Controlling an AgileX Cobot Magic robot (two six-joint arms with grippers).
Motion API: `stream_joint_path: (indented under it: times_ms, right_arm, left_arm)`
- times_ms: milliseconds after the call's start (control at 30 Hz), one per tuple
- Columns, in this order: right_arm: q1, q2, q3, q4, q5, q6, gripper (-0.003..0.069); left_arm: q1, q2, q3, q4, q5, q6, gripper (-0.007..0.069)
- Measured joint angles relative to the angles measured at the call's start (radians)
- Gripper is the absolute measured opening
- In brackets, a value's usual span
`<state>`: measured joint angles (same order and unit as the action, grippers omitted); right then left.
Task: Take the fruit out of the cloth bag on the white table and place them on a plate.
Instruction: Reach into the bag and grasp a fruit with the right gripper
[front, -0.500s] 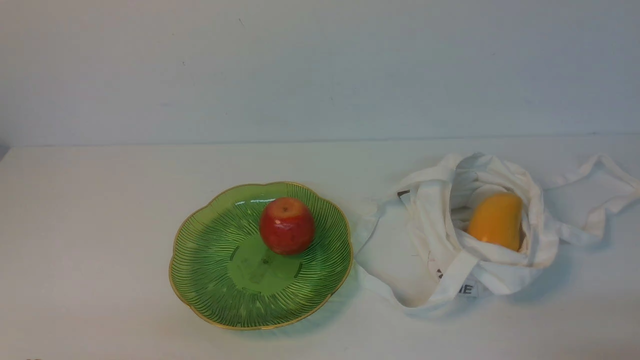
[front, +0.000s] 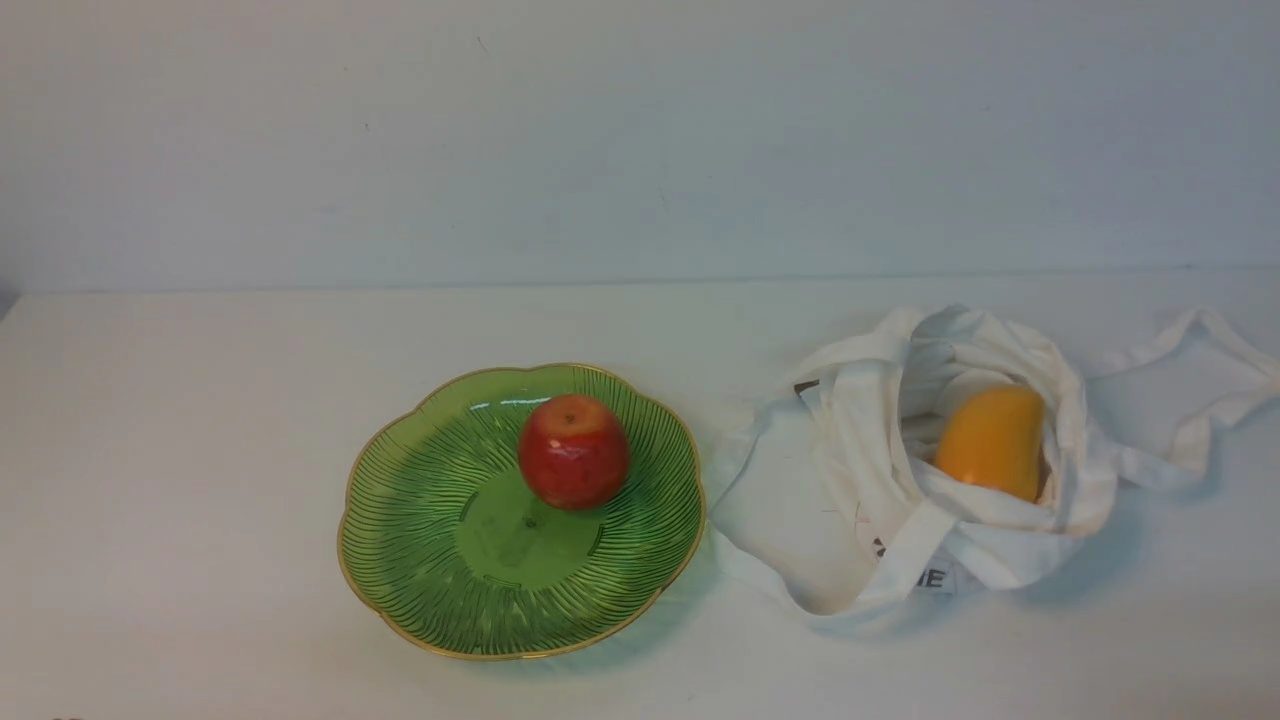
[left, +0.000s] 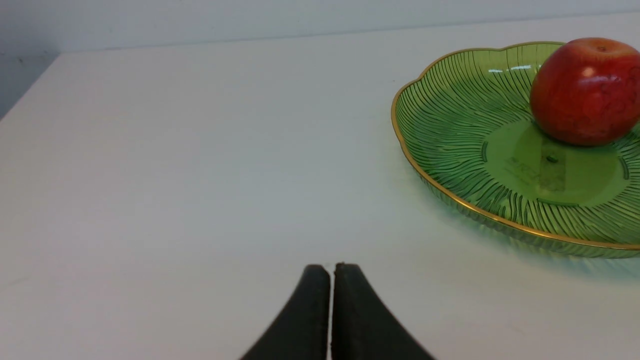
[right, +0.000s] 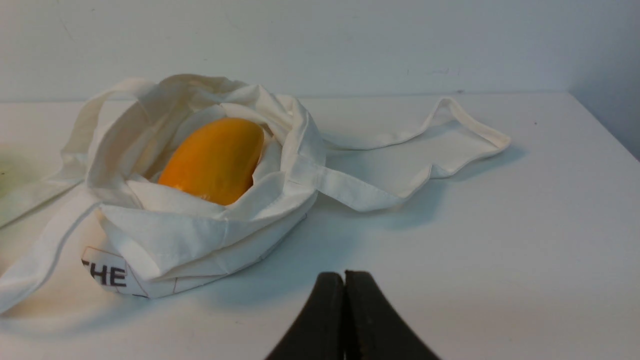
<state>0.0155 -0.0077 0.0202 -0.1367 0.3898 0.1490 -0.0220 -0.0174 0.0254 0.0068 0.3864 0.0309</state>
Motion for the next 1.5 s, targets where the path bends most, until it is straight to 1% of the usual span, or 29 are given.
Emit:
stream_joint_path:
  times_ms: [567, 733, 833, 1067, 1267, 1400, 1500]
  right_arm:
    - [0.0, 0.0, 0.0, -0.001, 0.0, 0.0, -0.0015]
    - [0.0, 0.0, 0.001, -0.049, -0.014, 0.001, -0.0015]
    - [0.0, 0.0, 0.009, -0.015, -0.087, 0.046, -0.0015]
    - [0.0, 0.0, 0.009, 0.194, -0.382, 0.245, -0.0015]
    - [0.0, 0.0, 0.009, 0.198, -0.436, 0.26, -0.0015]
    - [0.0, 0.0, 0.009, 0.177, -0.527, 0.261, -0.0015]
    - [0.0, 0.008, -0.014, 0.145, -0.512, 0.277, -0.0015]
  left_arm:
    - [0.0, 0.0, 0.0, 0.0, 0.0, 0.0, -0.0008]
    - [0.0, 0.0, 0.0, 0.0, 0.0, 0.0, -0.0008]
    - [0.0, 0.0, 0.0, 0.0, 0.0, 0.0, -0.0008]
    - [0.0, 0.0, 0.0, 0.0, 0.0, 0.0, -0.0008]
    - [0.0, 0.0, 0.0, 0.0, 0.0, 0.0, -0.0008]
    - [0.0, 0.0, 0.0, 0.0, 0.0, 0.0, -0.0008]
    - [0.0, 0.0, 0.0, 0.0, 0.0, 0.0, -0.0008]
